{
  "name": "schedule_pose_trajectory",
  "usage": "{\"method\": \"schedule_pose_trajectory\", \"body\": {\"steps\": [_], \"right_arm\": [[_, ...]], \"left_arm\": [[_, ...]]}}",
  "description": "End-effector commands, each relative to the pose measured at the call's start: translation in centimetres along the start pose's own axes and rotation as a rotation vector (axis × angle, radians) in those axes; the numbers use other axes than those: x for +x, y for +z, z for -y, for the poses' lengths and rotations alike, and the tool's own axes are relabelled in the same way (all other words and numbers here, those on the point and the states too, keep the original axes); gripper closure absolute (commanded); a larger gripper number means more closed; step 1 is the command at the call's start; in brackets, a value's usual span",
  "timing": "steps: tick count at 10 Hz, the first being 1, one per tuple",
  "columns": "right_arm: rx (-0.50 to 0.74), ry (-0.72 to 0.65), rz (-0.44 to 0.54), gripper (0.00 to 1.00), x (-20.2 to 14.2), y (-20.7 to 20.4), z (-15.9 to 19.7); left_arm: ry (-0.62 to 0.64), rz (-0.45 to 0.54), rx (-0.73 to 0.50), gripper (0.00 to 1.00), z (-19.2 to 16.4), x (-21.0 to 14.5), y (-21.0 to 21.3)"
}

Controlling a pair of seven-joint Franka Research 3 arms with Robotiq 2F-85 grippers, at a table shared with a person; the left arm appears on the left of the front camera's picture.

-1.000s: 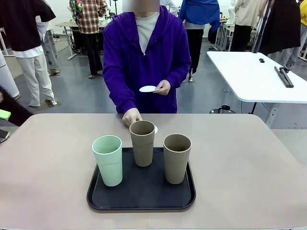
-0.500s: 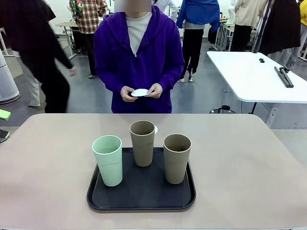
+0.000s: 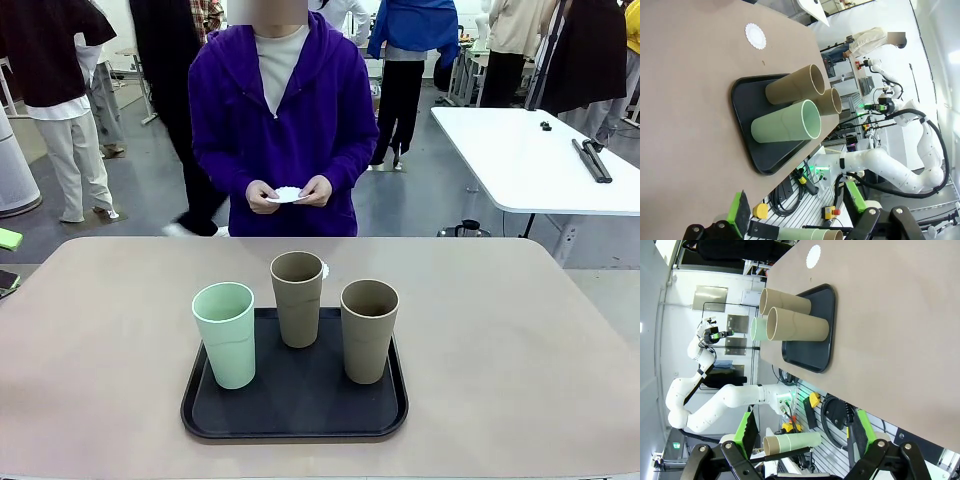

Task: Place coasters on the table and set cups on them.
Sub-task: Pick up one Reusable plastic cup and place it on a coaster set by the human.

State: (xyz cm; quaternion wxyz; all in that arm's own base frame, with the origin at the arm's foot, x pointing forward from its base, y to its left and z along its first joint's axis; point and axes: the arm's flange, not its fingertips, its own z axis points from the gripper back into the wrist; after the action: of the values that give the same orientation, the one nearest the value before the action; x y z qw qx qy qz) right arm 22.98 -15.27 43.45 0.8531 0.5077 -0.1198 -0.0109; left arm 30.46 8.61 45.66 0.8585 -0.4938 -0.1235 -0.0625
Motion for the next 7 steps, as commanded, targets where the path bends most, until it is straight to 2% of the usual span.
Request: {"method": "schedule_pose_trajectory", "body": {"steps": [1, 2, 4, 5, 6, 7], "right_arm": [[0.009, 0.0, 0.003, 0.0, 0.1, 0.0, 0.0], [0.009, 0.0, 0.003, 0.0, 0.1, 0.0, 0.0], [0.009, 0.0, 0.003, 0.0, 0.1, 0.0, 0.0], [0.009, 0.0, 0.003, 0.0, 0.1, 0.0, 0.0], [0.009, 0.0, 0.003, 0.0, 0.1, 0.0, 0.0], [0.009, 0.0, 0.003, 0.0, 0.1, 0.0, 0.0]], "left_arm": [[-0.007, 0.005, -0.009, 0.0, -0.2, -0.2, 0.2], [0.0, 0.0, 0.0, 0.0, 0.0, 0.0, 0.0], [-0.45, -0.006, 0.245, 0.0, 1.6, 2.5, -0.8], [-0.672, -0.076, 0.324, 0.0, 3.2, 3.4, -2.2], [-0.851, -0.189, 0.305, 0.0, 5.2, 3.8, -4.3], [-1.004, -0.314, 0.371, 0.0, 7.3, 3.4, -7.1]]}}
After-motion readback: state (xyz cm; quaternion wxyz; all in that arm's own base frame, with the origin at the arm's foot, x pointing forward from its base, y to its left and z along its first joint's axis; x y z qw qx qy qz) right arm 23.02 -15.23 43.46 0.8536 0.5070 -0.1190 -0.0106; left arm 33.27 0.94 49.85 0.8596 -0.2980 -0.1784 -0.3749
